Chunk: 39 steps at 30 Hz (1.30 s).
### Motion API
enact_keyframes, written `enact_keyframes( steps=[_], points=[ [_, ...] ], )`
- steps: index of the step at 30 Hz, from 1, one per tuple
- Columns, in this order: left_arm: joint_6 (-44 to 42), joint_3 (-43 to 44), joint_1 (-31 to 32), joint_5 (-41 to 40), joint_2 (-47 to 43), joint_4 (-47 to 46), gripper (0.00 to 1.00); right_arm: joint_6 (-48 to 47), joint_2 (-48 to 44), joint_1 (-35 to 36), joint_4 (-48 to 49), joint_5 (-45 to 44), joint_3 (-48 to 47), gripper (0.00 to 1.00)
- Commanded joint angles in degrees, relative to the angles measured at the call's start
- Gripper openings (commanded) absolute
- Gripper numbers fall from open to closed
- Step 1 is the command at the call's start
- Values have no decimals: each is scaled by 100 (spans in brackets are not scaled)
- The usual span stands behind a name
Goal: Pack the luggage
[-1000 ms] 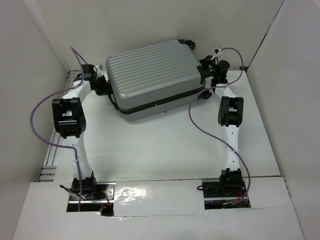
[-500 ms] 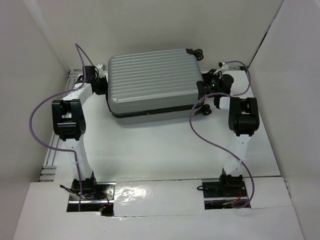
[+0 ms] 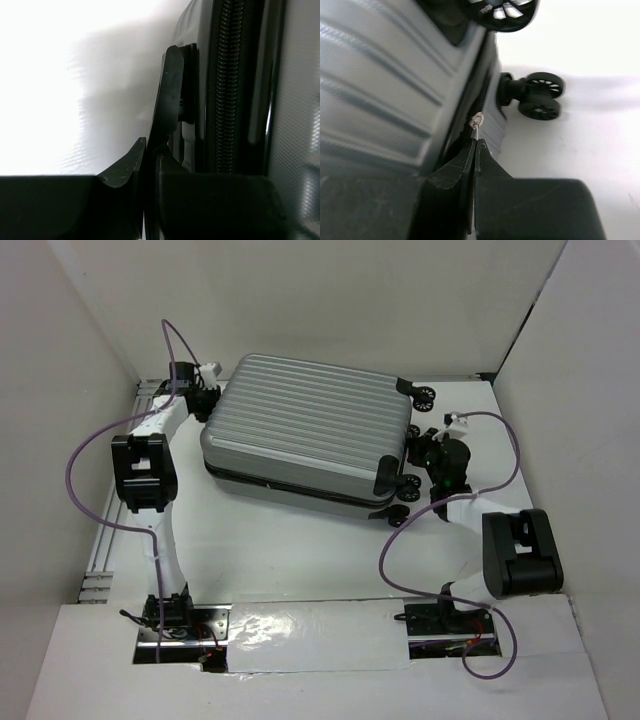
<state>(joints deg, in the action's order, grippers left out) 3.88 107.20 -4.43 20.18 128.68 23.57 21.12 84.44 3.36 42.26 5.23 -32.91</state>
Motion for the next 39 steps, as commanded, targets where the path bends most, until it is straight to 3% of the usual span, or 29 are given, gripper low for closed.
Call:
enact_keyframes(
  steps=[1, 3, 17, 22, 25, 32, 35, 36, 37, 39],
  points=[
    [202, 205, 82, -50, 289, -458, 0, -21, -455, 122, -200, -1092, 65, 0],
    [114, 205, 82, -50, 341, -459, 0, 32, -394, -97, -61, -1558, 65, 0],
    [-616, 407, 188, 161, 509, -529, 0, -592, 846, -485, 1284, -990, -849, 0],
    [-819, 407, 188, 240, 622, -476, 0, -873, 1292, -599, 1371, -1552, -1446, 0],
    [-871, 460, 240, 293, 623, -529, 0, -557, 1767, -704, 1565, -1061, -1797, 0],
    [-1117, 407, 293, 188, 684, -477, 0, 74, 2445, -705, 2584, -1445, -2124, 0],
    [-909, 503, 293, -39, 684, -424, 0, 340, 2498, -766, 2411, -852, -2308, 0],
    [-750, 591, 293, -128, 737, -354, 8, 340, 2498, -766, 2349, -849, -2238, 0],
    [-592, 714, 293, -190, 737, -240, 24, 340, 2402, -766, 2348, -779, -2159, 0],
    [-119, 908, 214, -443, 737, -64, 73, 278, 2139, -635, 2155, -883, -1984, 0]
  ],
)
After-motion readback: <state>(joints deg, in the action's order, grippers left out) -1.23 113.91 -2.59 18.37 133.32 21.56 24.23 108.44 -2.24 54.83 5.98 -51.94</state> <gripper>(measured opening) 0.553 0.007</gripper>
